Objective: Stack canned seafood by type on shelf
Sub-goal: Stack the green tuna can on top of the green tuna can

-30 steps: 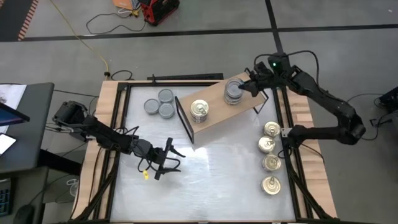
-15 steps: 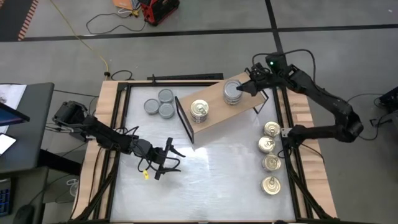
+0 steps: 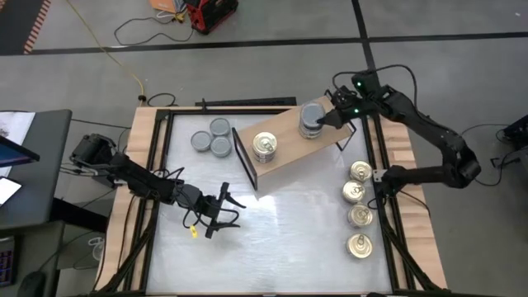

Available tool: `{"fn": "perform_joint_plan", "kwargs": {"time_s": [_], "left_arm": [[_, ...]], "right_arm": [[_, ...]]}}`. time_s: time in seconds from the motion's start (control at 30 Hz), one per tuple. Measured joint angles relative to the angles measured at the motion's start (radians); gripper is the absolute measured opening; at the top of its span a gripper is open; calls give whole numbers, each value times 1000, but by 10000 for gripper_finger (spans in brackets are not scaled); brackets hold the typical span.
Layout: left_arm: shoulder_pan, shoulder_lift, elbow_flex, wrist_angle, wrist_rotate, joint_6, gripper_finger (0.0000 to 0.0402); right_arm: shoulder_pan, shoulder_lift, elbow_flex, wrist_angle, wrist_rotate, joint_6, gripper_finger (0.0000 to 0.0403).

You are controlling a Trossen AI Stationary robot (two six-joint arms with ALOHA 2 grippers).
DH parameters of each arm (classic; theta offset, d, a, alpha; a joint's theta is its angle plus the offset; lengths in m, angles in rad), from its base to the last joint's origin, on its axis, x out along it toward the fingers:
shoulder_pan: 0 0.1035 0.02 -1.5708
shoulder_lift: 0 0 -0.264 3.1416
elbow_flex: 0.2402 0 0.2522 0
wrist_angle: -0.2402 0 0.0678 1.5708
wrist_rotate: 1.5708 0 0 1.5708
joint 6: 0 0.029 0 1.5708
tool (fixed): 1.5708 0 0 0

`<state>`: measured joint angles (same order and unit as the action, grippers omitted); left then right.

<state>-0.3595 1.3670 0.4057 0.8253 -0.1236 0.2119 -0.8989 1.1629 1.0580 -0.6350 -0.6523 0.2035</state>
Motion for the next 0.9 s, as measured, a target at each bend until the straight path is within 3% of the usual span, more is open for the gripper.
{"fn": "perform_joint_plan", "kwargs": {"time_s": [0.37, 0.67, 0.9], "left_arm": [[0, 0, 0, 3, -13, -1, 279], [0, 0, 0, 3, -15, -4, 279], [0, 0, 0, 1, -15, 0, 279]], "right_arm": [[0, -29, 0, -18, -5, 12, 223], [-22, -29, 0, -43, -105, 52, 223], [-59, -29, 0, -73, -111, 78, 223]]}}
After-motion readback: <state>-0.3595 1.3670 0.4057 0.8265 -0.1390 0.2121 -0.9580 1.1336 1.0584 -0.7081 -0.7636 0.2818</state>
